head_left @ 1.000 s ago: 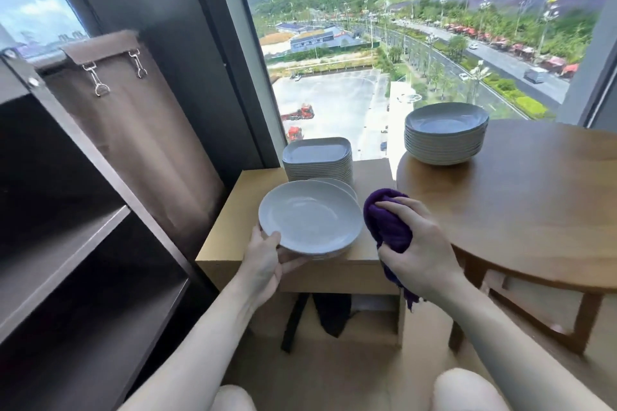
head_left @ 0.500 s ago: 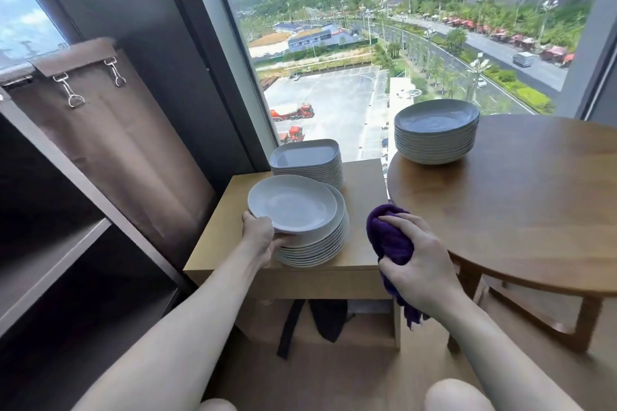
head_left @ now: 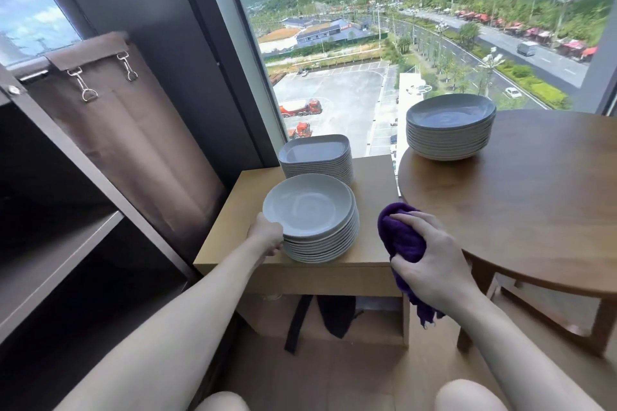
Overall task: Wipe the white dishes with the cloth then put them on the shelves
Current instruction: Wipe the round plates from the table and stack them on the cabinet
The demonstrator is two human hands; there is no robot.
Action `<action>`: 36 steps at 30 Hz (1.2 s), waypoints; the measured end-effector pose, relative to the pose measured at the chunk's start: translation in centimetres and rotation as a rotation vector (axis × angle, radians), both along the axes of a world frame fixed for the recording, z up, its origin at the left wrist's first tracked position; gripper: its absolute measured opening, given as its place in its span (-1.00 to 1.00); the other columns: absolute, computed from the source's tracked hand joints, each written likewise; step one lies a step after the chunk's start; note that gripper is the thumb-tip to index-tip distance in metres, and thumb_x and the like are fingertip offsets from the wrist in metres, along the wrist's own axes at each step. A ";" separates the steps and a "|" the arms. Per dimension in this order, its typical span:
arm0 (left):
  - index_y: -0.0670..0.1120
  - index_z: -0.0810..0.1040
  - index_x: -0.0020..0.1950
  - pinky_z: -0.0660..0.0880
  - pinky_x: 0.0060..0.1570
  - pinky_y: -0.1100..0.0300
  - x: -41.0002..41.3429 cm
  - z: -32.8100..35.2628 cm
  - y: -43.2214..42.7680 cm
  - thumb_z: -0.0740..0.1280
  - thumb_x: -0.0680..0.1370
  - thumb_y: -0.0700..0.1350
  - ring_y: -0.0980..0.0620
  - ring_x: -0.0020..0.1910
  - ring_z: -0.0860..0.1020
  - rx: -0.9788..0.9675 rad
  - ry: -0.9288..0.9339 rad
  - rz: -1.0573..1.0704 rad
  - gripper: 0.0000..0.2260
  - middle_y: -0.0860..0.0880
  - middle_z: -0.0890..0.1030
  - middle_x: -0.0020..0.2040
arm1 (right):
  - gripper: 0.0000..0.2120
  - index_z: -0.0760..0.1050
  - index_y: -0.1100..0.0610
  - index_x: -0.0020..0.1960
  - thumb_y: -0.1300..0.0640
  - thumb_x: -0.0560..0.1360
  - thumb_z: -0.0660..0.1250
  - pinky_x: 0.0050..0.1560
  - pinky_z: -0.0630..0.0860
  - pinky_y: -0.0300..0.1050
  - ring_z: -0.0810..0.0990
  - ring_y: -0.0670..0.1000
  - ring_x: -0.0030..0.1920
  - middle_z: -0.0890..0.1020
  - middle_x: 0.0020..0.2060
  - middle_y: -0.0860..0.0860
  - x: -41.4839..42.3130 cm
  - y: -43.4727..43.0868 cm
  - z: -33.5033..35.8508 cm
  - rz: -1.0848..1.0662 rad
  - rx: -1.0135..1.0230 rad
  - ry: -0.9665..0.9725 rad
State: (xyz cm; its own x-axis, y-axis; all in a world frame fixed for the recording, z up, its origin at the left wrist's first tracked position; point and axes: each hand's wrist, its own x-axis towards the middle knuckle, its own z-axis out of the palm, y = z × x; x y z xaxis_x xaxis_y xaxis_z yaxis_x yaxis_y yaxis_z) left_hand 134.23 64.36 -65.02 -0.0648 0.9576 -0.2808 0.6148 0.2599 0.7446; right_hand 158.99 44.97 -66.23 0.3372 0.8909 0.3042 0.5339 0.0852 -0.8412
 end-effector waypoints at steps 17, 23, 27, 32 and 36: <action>-0.14 0.56 0.04 0.55 -0.36 0.16 13.0 7.1 -3.0 0.25 0.64 -0.23 0.02 -0.35 0.61 0.146 -0.208 -0.304 -0.90 -0.12 0.61 -0.18 | -0.40 0.55 -0.01 0.34 0.30 0.34 0.50 0.10 0.34 -0.57 0.51 -0.15 0.20 0.52 0.25 -0.15 6.6 -1.1 1.6 -0.204 0.003 0.160; -0.28 0.55 0.11 0.66 -0.39 0.14 27.0 7.2 0.0 0.27 0.64 -0.21 -0.07 -0.31 0.70 -0.102 -0.351 -0.372 -0.85 -0.20 0.66 -0.08 | -0.39 0.54 -0.06 0.33 0.28 0.33 0.50 0.12 0.31 -0.54 0.48 -0.19 0.18 0.53 0.21 -0.20 11.1 -0.9 2.4 -0.337 -0.001 0.145; -0.25 0.56 0.12 0.64 -0.41 0.14 33.0 4.8 3.1 0.27 0.67 -0.05 -0.12 -0.19 0.72 -0.220 -0.406 -0.302 -0.75 -0.20 0.69 -0.07 | -0.39 0.54 -0.07 0.34 0.29 0.34 0.50 0.24 0.43 -0.27 0.49 -0.15 0.22 0.52 0.23 -0.19 13.1 -0.6 2.3 -0.418 0.015 0.187; -0.24 0.56 0.07 0.63 -0.43 0.13 37.4 3.0 7.3 0.31 0.66 0.11 -0.15 -0.13 0.71 -0.270 -0.493 -0.194 -0.62 -0.22 0.69 -0.03 | -0.42 0.55 -0.12 0.29 0.30 0.35 0.48 0.23 0.43 -0.38 0.47 -0.27 0.22 0.52 0.22 -0.25 14.0 -1.2 1.9 -0.444 0.038 0.212; -0.25 0.56 0.10 0.56 -0.55 0.18 39.6 2.5 8.7 0.31 0.66 -0.03 -0.14 -0.20 0.68 -0.253 -0.516 -0.148 -0.73 -0.20 0.68 -0.05 | -0.42 0.55 -0.18 0.25 0.30 0.35 0.48 0.10 0.28 -0.61 0.41 -0.39 0.23 0.49 0.23 -0.31 14.2 -1.3 1.8 -0.423 0.046 0.204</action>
